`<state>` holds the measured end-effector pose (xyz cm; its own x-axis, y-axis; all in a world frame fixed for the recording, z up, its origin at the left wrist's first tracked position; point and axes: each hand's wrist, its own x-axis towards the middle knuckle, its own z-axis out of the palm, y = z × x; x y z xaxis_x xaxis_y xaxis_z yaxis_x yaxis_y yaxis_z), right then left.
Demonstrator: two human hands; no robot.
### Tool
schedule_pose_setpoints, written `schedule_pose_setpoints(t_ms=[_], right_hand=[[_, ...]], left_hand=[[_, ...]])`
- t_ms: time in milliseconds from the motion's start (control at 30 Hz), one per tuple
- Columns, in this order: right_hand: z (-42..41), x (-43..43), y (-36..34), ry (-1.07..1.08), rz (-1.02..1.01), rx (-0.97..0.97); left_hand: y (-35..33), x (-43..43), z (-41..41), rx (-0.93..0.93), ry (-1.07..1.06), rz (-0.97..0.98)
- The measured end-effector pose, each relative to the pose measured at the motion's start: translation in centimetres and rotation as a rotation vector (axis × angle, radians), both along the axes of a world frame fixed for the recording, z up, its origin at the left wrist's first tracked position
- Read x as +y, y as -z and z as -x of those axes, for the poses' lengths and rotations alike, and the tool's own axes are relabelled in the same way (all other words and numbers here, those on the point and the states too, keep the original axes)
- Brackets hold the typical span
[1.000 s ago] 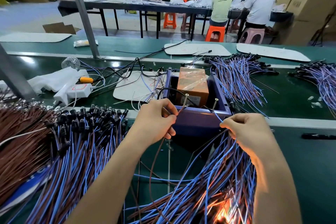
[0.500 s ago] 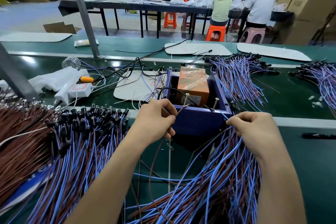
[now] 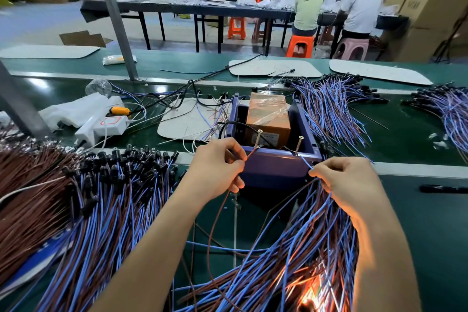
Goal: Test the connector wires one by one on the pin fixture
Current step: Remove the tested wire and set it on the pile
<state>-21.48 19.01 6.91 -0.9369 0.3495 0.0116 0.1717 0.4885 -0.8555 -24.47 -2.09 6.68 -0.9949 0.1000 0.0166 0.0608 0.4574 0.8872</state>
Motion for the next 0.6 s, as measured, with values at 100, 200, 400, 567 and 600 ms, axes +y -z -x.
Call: schedule_pose_setpoints(t_ms=[100,200,400,567,600], right_hand=[[-0.1,0.1,0.0,-0.007,-0.003,-0.011],[-0.1,0.0,-0.2,-0.012,-0.004,0.0],[-1.1,-1.2,-2.0,-0.082,0.225,0.177],[-2.0,-3.6,-3.3,-0.214,0.381,0.304],[-2.0,-3.8,-3.4,-0.222,0.394,0.323]], left_hand=[[-0.1,0.0,-0.1,-0.004,0.004,-0.001],[-0.6,0.0,-0.4,0.01,0.026,0.011],[-2.4,0.8,-2.1,-0.017,0.291,-0.223],[-3.1,2.0,-3.4,-0.079,0.428,-0.331],[-3.2,1.9,-3.4,-0.074,0.407,-0.337]])
